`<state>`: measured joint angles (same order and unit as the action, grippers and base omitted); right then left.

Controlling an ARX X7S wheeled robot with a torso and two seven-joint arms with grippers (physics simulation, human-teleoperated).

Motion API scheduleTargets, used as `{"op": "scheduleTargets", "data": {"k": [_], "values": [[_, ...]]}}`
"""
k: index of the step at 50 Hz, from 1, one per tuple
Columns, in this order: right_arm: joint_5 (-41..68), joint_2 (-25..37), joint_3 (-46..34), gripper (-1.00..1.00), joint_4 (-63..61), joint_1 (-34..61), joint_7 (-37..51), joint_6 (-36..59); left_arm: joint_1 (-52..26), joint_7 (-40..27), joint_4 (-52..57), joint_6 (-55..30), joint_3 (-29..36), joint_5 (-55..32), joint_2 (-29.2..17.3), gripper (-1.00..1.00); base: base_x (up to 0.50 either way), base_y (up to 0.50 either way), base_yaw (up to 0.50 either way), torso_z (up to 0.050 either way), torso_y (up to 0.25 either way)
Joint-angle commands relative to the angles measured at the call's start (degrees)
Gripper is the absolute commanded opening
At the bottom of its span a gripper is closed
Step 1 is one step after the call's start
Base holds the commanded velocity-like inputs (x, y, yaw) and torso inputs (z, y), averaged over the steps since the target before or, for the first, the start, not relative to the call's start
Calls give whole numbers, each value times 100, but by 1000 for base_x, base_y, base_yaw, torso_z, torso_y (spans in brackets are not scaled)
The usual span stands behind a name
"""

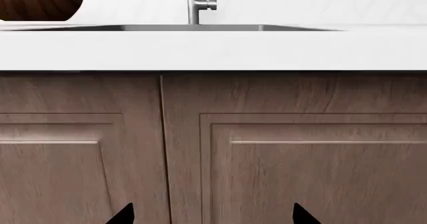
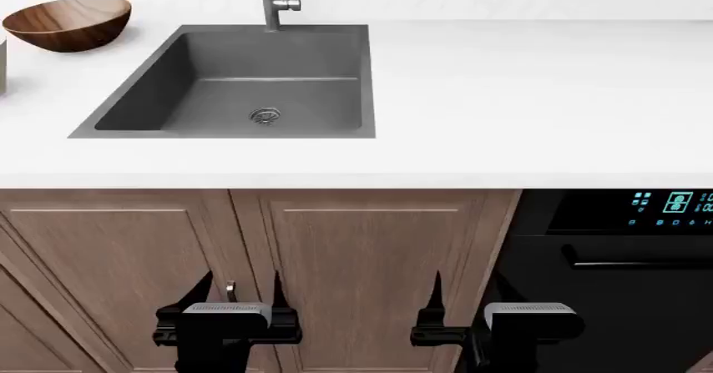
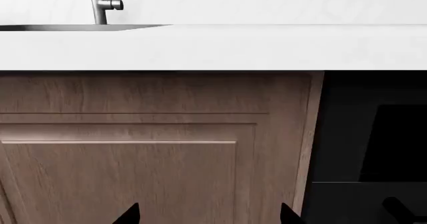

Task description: Stack the bowls in the sink.

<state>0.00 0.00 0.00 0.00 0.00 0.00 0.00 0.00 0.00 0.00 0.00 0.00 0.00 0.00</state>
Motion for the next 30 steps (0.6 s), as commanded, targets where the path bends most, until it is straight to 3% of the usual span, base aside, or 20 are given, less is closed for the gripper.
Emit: {"op": "scheduleTargets", "data": {"k": [1,11,19,25,30], "values": [[69,83,-135,100,28,12,123,-13,-3,-84,-15,21,116,-78,-100,100,0,0,0,0,0],[183,250,-403,100,127,14,331,-69,99,-204,448,-298,458,-138,-276,100,0,0,0,0,0],[236,347,-501,100,-14,9,442,9,79,-243,930,-640,518,-354,-366,100,0,0,0,49,0],[362,469,-515,100,-886,156,462,686,-228,-221,1942,-1652,512,-544,-560,100,0,0,0,50,0],[450,610,-482,100,-1603,624,483,1558,-692,-160,3061,-2965,418,-815,-809,100,0,0,0,50,0]]}}
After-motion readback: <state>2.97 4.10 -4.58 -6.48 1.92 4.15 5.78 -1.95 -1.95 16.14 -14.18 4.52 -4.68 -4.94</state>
